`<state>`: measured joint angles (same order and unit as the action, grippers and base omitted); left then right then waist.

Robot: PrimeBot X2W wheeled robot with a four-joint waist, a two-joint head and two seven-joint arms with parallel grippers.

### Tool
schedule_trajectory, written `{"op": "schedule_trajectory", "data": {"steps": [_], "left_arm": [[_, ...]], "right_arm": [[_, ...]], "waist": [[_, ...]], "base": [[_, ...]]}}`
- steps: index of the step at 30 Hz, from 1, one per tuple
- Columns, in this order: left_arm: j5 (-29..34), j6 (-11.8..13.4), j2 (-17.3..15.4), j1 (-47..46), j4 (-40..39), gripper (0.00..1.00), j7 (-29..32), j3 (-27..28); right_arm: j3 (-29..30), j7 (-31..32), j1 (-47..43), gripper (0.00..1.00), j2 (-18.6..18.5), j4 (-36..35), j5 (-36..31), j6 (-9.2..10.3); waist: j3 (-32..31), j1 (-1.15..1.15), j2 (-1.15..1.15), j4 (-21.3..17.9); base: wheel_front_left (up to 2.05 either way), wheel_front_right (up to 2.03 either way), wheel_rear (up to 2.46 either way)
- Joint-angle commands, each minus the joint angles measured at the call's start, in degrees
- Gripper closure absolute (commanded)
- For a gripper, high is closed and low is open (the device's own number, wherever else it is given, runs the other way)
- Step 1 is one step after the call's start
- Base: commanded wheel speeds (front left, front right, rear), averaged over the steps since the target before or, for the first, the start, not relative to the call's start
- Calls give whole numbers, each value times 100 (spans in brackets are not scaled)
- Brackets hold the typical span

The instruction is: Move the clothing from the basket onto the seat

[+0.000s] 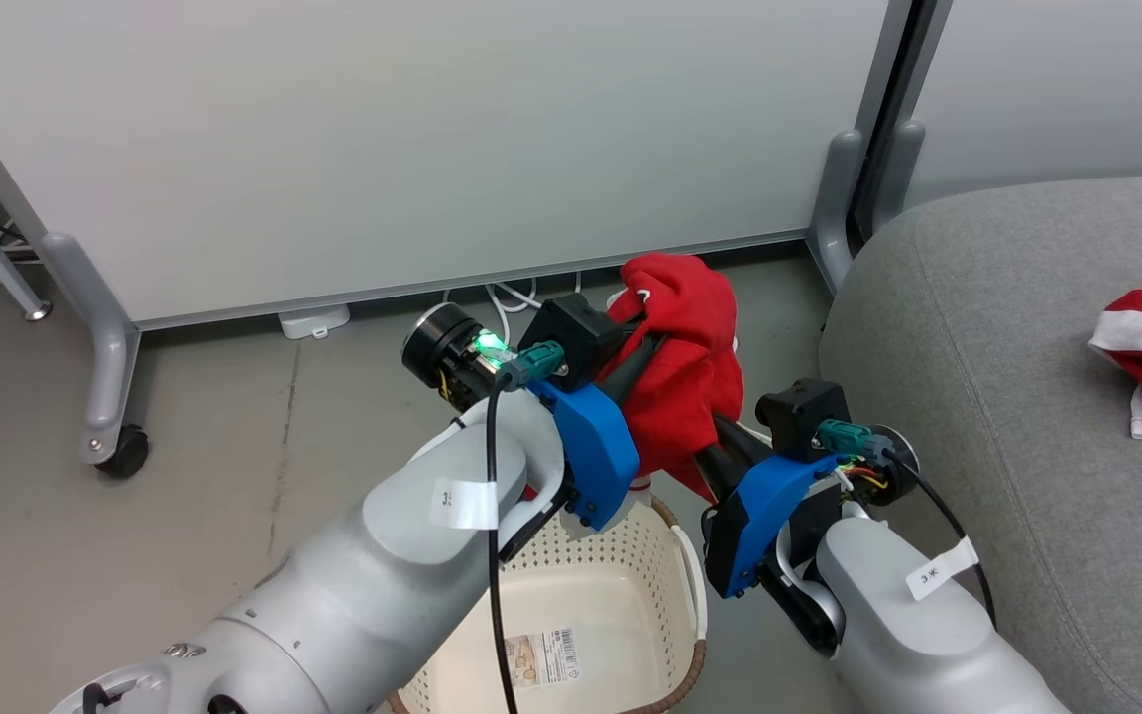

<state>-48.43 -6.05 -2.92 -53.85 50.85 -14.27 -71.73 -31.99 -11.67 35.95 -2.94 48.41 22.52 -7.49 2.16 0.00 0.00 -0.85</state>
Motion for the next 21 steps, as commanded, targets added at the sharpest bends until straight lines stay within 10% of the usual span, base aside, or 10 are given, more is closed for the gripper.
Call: {"op": "schedule_trajectory", "data": {"steps": [1,12,18,21], "left_arm": [[-45,8,3,-55,12,100,-31,-14],[-182,-2,3,-15,72,100,-59,-6],[-342,19,3,166,27,2,-80,155],[-467,19,1,370,-16,0,-96,376]], "right_arm": [[-28,-44,76,100,9,49,44,-1],[-185,-184,197,100,8,290,262,-1],[-243,-248,248,100,8,352,338,-1],[-240,-277,258,100,8,378,378,-1]], "waist": [[-5,0,0,-8],[-21,0,0,-46],[-35,0,0,-45],[-41,0,0,-32]], "base": [[0,0,0],[0,0,0],[0,0,0],[0,0,0]]}}
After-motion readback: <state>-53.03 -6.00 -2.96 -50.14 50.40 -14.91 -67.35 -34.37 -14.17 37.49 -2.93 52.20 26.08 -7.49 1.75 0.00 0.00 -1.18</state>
